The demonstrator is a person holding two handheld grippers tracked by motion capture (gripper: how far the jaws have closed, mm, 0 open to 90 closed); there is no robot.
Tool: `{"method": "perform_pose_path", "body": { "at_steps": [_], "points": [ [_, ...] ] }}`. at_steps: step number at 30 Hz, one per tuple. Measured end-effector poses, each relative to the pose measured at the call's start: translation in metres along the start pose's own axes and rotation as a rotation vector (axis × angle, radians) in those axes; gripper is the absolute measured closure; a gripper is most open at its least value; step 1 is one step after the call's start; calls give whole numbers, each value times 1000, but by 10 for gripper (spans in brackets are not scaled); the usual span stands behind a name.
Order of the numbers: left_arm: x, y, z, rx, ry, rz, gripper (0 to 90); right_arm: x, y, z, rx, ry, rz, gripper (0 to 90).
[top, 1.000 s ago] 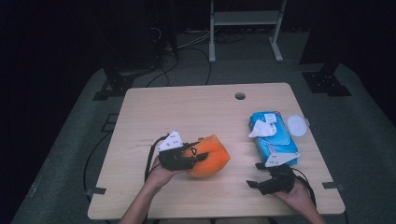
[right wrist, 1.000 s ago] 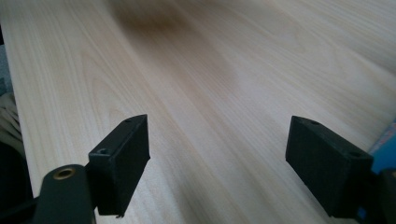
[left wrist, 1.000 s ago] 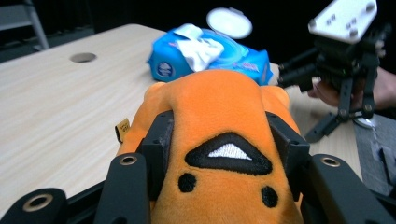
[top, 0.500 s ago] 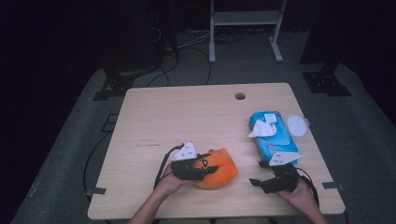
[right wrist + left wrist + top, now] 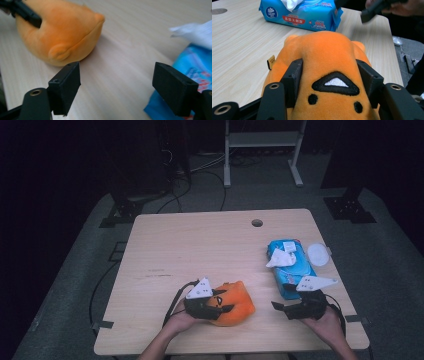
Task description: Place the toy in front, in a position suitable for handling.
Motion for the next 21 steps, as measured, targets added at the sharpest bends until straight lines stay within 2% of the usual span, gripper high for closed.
{"method": "perform_pose_path", "body": {
  "at_steps": [4, 8, 13, 21],
  "points": [
    [-1, -1, -1, -6, -7, 8, 438, 4, 14, -19, -15, -38, -35, 222],
    [-1, -1, -1, -7, -5, 6, 432, -1, 30, -40, -12, -81, -55, 223],
    [-1, -2, -1, -6, -2, 4, 426, -16, 40, -63, -2, -133, -17, 231],
    [-1, -2, -1, -1, -8, 0, 417, -35, 40, -92, -46, -175, 27, 262]
  ]
}}
Point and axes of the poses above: each handheld gripper's, and its own axes: x roughly backward along the jaws, y roughly out of its top, z roughly to its left, the point moved 9 cm from there along -x, roughly forward along the jaws, and after that the axes turned 2 degrees about -z, right-handed, at the moved point
